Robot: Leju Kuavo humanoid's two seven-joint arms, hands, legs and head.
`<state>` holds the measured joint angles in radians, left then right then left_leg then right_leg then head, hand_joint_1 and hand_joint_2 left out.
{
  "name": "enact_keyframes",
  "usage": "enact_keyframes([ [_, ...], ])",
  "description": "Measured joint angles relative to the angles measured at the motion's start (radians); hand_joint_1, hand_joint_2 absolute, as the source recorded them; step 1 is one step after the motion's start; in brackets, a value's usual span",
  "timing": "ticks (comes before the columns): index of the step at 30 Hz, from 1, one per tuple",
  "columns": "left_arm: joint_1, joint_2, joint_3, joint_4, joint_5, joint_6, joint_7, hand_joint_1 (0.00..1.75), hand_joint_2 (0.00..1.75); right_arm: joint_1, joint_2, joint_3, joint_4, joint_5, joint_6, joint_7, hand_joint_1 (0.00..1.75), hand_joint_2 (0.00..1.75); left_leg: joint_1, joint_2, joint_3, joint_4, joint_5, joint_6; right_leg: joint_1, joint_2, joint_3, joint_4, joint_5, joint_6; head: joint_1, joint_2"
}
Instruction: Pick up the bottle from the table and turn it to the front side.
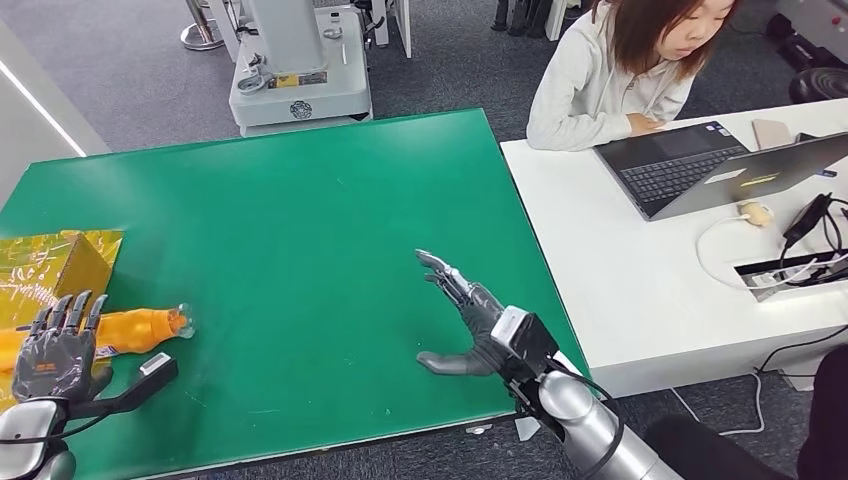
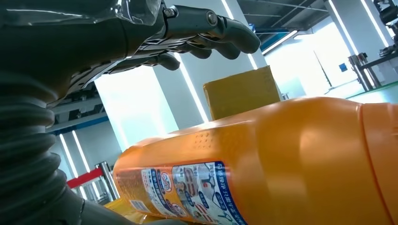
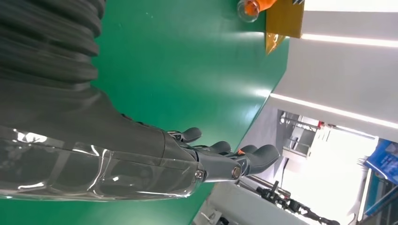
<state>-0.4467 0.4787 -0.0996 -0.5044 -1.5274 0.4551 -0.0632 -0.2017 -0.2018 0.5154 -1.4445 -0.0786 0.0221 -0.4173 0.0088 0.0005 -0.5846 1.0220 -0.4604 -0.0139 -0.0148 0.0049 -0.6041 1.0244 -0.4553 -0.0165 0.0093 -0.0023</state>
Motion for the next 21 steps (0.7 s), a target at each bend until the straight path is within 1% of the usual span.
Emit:
enact_keyframes([
  [3, 0.003, -0.007, 0.019, 0.000, 0.024, 0.013, -0.023, 0.00, 1.75, -0.020, 0.000, 0.010, 0.020, -0.016, -0.001, -0.004, 0.00, 1.75, 0.000, 0.000, 0.000, 0.000, 0.000, 0.000, 0.000, 0.000, 0.000, 0.000, 0.000, 0.000, 0.000, 0.000],
  [8, 0.007, -0.020, 0.043, 0.000, 0.037, 0.022, -0.032, 0.00, 1.75, -0.036, 0.000, 0.021, 0.040, -0.020, -0.004, -0.004, 0.00, 1.75, 0.000, 0.000, 0.000, 0.000, 0.000, 0.000, 0.000, 0.000, 0.000, 0.000, 0.000, 0.000, 0.000, 0.000],
  [9, 0.009, -0.023, 0.048, -0.001, 0.054, 0.031, -0.049, 0.00, 1.75, -0.038, 0.000, 0.022, 0.043, -0.021, -0.005, -0.004, 0.00, 1.75, 0.000, 0.000, 0.000, 0.000, 0.000, 0.000, 0.000, 0.000, 0.000, 0.000, 0.000, 0.000, 0.000, 0.000],
  [10, 0.015, -0.030, 0.057, -0.006, 0.098, 0.047, -0.091, 0.00, 1.75, -0.038, 0.000, 0.023, 0.045, -0.023, -0.008, -0.004, 0.00, 1.75, 0.000, 0.000, 0.000, 0.000, 0.000, 0.000, 0.000, 0.000, 0.000, 0.000, 0.000, 0.000, 0.000, 0.000],
  [12, 0.046, -0.058, 0.093, -0.050, 0.267, 0.088, -0.226, 0.00, 1.75, -0.037, -0.001, 0.025, 0.050, -0.035, -0.018, -0.007, 0.00, 1.75, -0.001, 0.000, 0.000, 0.000, 0.000, 0.000, 0.000, 0.000, 0.000, -0.001, 0.000, 0.000, 0.000, 0.000],
  [13, 0.075, -0.080, 0.111, -0.096, 0.374, 0.099, -0.295, 0.00, 1.75, -0.034, -0.002, 0.026, 0.052, -0.045, -0.024, -0.011, 0.00, 1.75, -0.001, 0.000, 0.000, 0.000, 0.000, 0.000, -0.001, 0.000, 0.000, -0.001, 0.000, 0.000, 0.000, 0.000],
  [15, 0.151, -0.127, 0.128, -0.233, 0.572, 0.091, -0.381, 0.00, 1.75, -0.026, -0.004, 0.027, 0.056, -0.067, -0.034, -0.023, 0.00, 1.75, -0.001, 0.000, 0.000, 0.000, 0.000, 0.000, -0.001, 0.000, 0.000, -0.002, 0.000, 0.000, 0.000, 0.000],
  [18, 0.274, -0.201, 0.120, -0.485, 0.809, 0.065, -0.434, 0.00, 1.75, 0.003, -0.006, 0.024, 0.055, -0.089, -0.049, -0.035, 0.00, 1.75, -0.002, 0.002, 0.000, 0.001, -0.002, 0.001, -0.001, 0.002, 0.000, -0.004, 0.000, 0.001, 0.000, 0.000],
  [20, 0.330, -0.249, 0.098, -0.656, 0.896, 0.056, -0.445, 0.00, 1.75, 0.029, -0.006, 0.018, 0.046, -0.094, -0.062, -0.037, 0.00, 1.75, -0.002, 0.001, 0.000, 0.002, -0.003, 0.002, -0.001, 0.001, 0.000, -0.005, 0.000, 0.001, 0.000, 0.000],
  [21, 0.342, -0.261, 0.091, -0.699, 0.910, 0.054, -0.445, 0.00, 1.75, 0.035, -0.006, 0.016, 0.043, -0.094, -0.066, -0.037, 0.00, 1.75, -0.002, 0.001, -0.001, 0.002, -0.003, 0.002, -0.001, 0.001, 0.000, -0.005, -0.001, 0.002, 0.000, 0.000],
])
